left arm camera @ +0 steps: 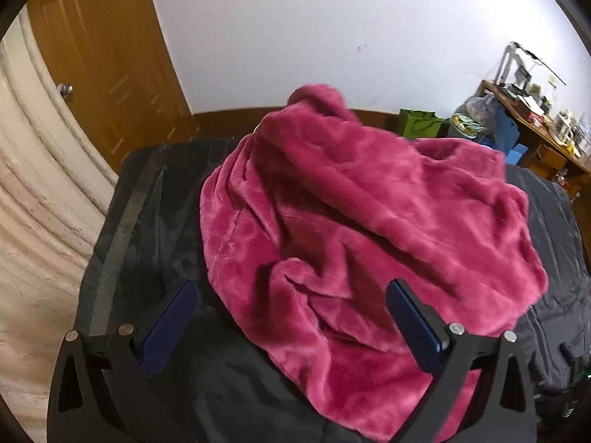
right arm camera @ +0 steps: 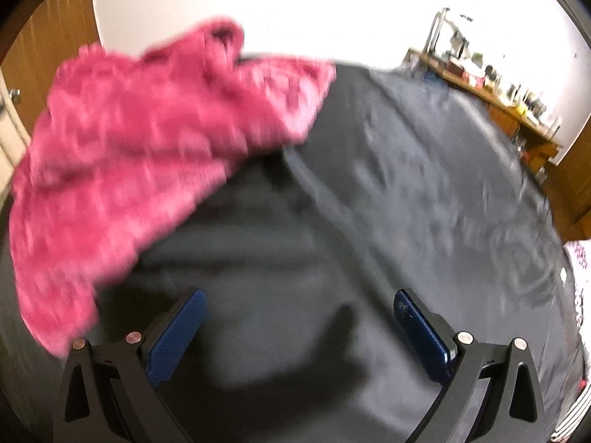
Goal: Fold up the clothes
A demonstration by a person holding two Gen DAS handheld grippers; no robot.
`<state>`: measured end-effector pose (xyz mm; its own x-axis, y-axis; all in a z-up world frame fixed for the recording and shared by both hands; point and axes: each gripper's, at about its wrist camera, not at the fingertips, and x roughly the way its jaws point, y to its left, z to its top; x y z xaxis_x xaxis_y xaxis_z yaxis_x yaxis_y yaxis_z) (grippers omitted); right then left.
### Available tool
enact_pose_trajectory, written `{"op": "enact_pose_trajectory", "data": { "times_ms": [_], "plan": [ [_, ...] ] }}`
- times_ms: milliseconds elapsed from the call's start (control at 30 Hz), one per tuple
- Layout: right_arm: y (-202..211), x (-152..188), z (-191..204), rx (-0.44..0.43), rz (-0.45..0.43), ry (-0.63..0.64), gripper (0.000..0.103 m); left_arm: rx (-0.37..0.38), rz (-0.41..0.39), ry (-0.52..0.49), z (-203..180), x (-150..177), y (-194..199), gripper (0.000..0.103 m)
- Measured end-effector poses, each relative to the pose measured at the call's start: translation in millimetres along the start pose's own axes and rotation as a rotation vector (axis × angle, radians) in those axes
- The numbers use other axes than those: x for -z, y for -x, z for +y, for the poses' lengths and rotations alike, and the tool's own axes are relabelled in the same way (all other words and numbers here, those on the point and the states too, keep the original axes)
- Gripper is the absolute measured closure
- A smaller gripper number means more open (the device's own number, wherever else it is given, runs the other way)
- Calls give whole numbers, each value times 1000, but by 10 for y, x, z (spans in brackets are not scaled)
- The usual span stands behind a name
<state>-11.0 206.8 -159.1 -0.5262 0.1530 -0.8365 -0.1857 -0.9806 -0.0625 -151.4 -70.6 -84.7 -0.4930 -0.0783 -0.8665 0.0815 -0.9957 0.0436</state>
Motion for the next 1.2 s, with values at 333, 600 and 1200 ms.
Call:
{"op": "enact_pose_trajectory", "data": {
  "times_ms": [333,600,1200],
  "plan": [
    [129,-1143,290,-102,-163,-14,0,13,22,20,265,-132,-369,1],
    [-370,-1833,419,-191,-130,-39,0,-8,53,79,587,-103,-520,1],
    [-1237,-2298,601,-356,12,-119,45,-47,115,99,742,84,-799,1]
  ]
}}
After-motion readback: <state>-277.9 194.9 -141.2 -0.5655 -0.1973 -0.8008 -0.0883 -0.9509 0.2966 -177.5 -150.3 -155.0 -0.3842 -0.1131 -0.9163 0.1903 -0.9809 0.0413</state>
